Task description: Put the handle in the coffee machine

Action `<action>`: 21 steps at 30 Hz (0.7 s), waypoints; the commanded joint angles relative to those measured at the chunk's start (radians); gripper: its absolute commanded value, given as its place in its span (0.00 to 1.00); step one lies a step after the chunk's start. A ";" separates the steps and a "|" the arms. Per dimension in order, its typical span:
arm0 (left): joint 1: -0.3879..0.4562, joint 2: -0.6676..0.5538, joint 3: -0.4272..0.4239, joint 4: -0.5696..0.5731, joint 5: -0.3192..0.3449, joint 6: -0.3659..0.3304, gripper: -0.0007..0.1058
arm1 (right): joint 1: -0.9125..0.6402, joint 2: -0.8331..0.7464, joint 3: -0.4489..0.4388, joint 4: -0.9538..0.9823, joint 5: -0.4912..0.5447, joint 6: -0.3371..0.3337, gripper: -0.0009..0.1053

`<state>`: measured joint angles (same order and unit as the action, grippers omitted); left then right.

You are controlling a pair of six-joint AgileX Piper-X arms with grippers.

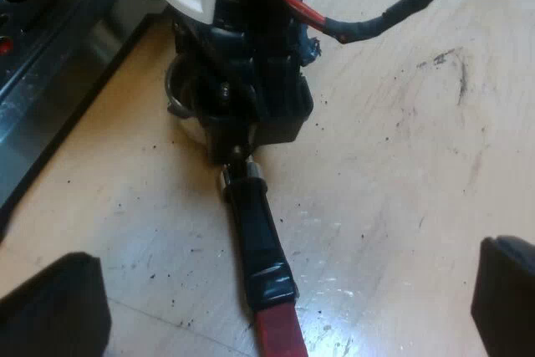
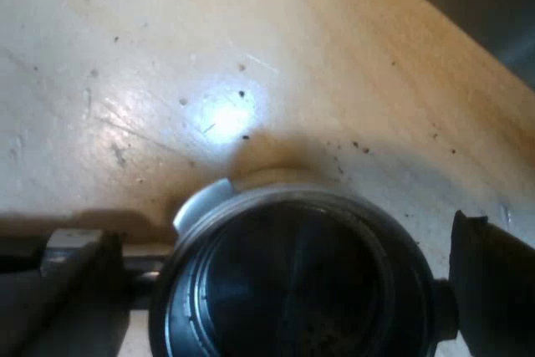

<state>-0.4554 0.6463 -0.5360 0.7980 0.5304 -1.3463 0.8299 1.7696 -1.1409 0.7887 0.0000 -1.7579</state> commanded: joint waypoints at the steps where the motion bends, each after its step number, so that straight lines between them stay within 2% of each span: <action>1: -0.004 -0.003 -0.005 -0.011 -0.003 -0.014 0.84 | -0.004 -0.001 -0.006 0.003 -0.012 -0.020 0.75; 4: -0.004 -0.003 -0.005 -0.011 -0.003 -0.014 0.84 | -0.004 -0.001 -0.006 0.005 -0.012 -0.025 0.72; 7: -0.004 -0.003 -0.005 -0.011 -0.003 -0.011 0.84 | -0.004 -0.001 -0.006 0.004 -0.012 -0.025 0.61; 8: -0.004 -0.003 -0.005 -0.011 -0.003 -0.010 0.84 | -0.004 -0.001 -0.006 0.011 -0.020 -0.025 0.53; 9: -0.004 -0.003 -0.005 -0.011 -0.003 -0.009 0.84 | -0.004 -0.001 -0.006 0.012 -0.022 -0.025 0.51; 11: -0.004 -0.003 -0.005 -0.011 -0.003 -0.009 0.84 | -0.004 -0.001 -0.006 0.044 -0.025 -0.016 0.27; 12: -0.004 -0.003 -0.005 -0.011 -0.003 -0.009 0.84 | -0.004 -0.001 -0.006 0.050 -0.025 -0.012 0.25; 14: -0.004 -0.003 -0.005 0.007 -0.003 -0.002 0.84 | -0.004 -0.008 -0.006 0.089 -0.037 0.018 0.01; 18: -0.004 -0.003 -0.003 0.047 0.007 0.062 0.84 | -0.004 -0.051 -0.006 0.117 -0.058 0.078 0.01; 20: -0.004 -0.003 0.000 0.062 0.010 0.109 0.84 | -0.004 -0.089 -0.006 0.132 -0.057 0.152 0.01; 21: -0.004 -0.003 0.002 0.064 0.010 0.122 0.84 | -0.004 -0.092 -0.006 0.134 -0.057 0.168 0.01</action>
<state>-0.4554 0.6463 -0.5339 0.8551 0.5304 -1.2434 0.8299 1.7271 -1.1400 0.9156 -0.0360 -1.6466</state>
